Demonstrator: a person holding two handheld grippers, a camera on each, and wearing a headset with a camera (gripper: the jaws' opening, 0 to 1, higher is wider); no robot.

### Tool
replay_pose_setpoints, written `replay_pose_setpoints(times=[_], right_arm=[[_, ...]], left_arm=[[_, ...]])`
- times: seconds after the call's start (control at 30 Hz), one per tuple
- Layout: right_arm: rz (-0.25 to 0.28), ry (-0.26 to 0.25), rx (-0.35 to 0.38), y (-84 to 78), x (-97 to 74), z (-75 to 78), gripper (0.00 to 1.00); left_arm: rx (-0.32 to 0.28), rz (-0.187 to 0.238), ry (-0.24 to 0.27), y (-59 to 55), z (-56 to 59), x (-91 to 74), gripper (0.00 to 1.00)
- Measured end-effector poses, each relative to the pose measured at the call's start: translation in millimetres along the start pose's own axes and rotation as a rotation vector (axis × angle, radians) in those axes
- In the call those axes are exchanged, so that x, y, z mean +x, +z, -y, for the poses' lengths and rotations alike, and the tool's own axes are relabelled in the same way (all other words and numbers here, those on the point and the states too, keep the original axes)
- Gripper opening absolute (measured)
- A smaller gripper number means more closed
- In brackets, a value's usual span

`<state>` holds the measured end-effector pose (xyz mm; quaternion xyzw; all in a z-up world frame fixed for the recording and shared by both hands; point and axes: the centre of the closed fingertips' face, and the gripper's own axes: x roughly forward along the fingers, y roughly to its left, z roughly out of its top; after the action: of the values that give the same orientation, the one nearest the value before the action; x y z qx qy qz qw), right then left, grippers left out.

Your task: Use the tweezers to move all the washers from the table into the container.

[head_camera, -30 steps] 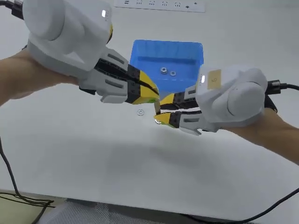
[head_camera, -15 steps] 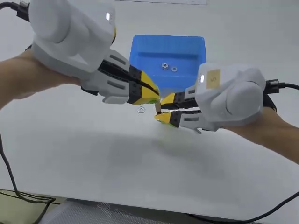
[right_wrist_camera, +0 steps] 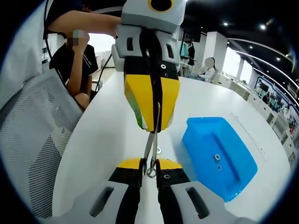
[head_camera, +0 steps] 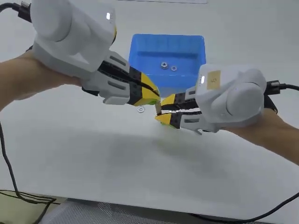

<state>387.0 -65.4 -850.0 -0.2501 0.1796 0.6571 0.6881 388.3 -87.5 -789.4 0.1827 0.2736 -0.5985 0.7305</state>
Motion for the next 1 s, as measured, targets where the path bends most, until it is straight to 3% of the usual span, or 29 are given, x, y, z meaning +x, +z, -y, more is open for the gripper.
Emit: replay_pose_setpoints(times=[0.2, 0.63, 0.9, 1.0], right_arm=[[0.015, -0.001, -0.005, 5.3, -2.9, -0.1, 0.12], [-0.007, -0.001, -0.009, 5.2, -2.9, -1.3, 0.1], [0.009, -0.003, -0.013, 17.2, -7.2, -1.1, 0.09], [0.015, -0.008, -0.024, 22.6, -9.6, 0.4, 0.09]], left_arm=[[0.006, -0.005, 0.001, -0.2, -0.3, 0.1, 0.06], [0.01, -0.018, -0.016, -3.3, 0.7, 0.4, 0.06], [0.013, -0.011, -0.011, 4.1, 2.5, -9.8, 0.06], [0.024, -0.007, -0.002, 12.1, 4.5, -14.7, 0.06]])
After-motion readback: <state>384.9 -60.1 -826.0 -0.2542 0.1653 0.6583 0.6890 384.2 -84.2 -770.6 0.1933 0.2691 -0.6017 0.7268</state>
